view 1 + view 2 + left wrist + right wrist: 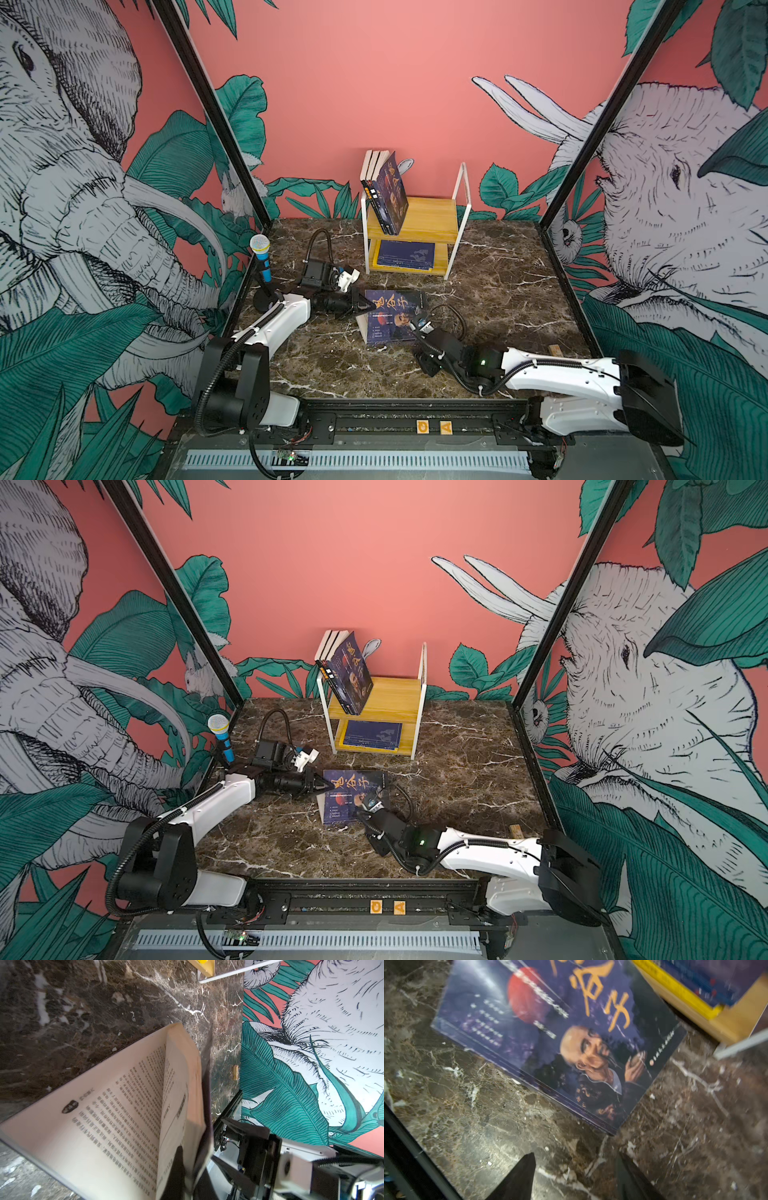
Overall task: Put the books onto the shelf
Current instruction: 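Lift the purple book's edge with the left gripper while the right grasps it, then raise the purple book upright with the right gripper while the left withdraws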
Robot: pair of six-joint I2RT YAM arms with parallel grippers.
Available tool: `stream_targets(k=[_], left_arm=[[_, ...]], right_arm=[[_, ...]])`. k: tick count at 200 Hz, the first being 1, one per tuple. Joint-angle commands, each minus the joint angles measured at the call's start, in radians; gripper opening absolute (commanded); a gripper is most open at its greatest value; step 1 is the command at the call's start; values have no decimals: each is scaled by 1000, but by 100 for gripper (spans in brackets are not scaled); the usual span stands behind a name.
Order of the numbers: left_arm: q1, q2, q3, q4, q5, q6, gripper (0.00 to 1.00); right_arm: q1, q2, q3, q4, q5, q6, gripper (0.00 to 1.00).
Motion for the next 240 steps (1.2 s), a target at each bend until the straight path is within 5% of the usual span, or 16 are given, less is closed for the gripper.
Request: stream_targets(k=[1, 69, 131, 174, 196, 240], left_arm=[[6, -33, 21, -1, 62, -47, 0], [7, -8, 23, -2, 61, -42, 0], [7, -6, 26, -29, 51, -16, 0], [9, 6, 19, -28, 42, -8, 0], [10, 1, 15, -28, 36, -3, 0], [64, -95, 36, -67, -29, 50, 56]], right_arm=[[89, 79, -41, 261, 259, -315, 67], [130, 425, -32, 737, 426, -618, 70], [106, 550, -38, 990, 498, -753, 69], [58, 617, -56, 1172, 471, -797, 35], [57, 616, -66, 1213, 452, -824, 0], [61, 543, -118, 1175, 432, -785, 0]])
